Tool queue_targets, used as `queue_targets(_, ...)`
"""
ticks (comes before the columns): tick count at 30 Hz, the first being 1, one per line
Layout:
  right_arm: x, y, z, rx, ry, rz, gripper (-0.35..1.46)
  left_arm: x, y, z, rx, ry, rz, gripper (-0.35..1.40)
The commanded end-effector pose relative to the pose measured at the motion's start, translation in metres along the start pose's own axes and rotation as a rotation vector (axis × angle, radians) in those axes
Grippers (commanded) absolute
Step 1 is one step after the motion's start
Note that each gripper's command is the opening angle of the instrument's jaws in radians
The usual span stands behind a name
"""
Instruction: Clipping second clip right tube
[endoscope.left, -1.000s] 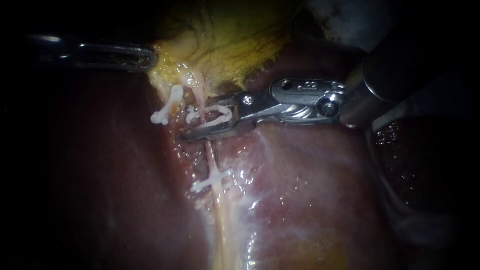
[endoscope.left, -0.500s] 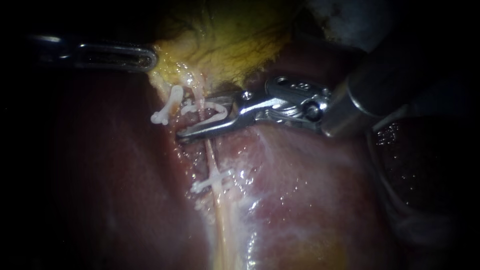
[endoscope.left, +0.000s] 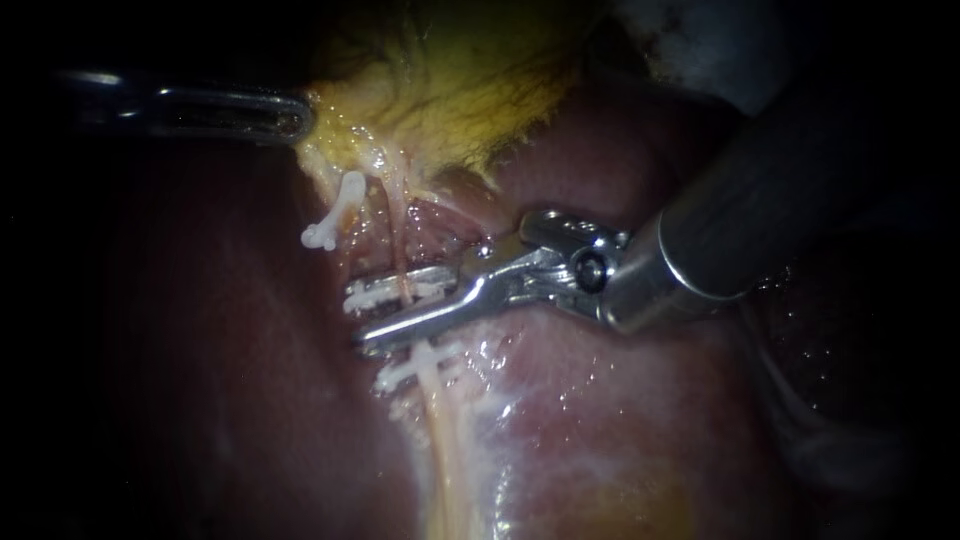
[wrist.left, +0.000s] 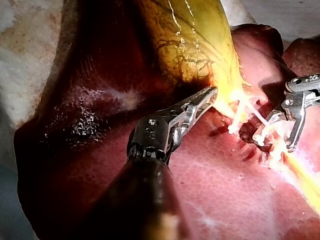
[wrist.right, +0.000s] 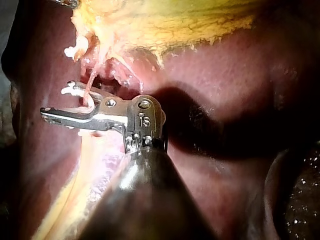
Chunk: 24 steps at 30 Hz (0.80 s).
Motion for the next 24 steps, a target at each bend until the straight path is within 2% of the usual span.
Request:
queue_targets(1,0.0,-0.0002,0.0001,0.004,-0.006,-0.001,0.59,0.0,0.0,0.0,0.0,0.0,0.0,-0.35)
queue_targets(12,-0.0006,-0.0007,-0.0001,0.026,-0.038,0.007,0.49,0.0,0.0,0.0,0.0,0.0,0.0,-0.35)
queue_targets(17,-0.0002,-0.0005,-0.0002,0.01,-0.019,0.009,0.39,0.0001,0.0,0.0,0.0,0.0,0.0,-0.35)
queue_targets(24,0.0005,-0.0005,-0.0003,-0.012,0.001,0.036,0.11,0.0001,0.0,0.0001,-0.001,0.0,0.0,-0.35)
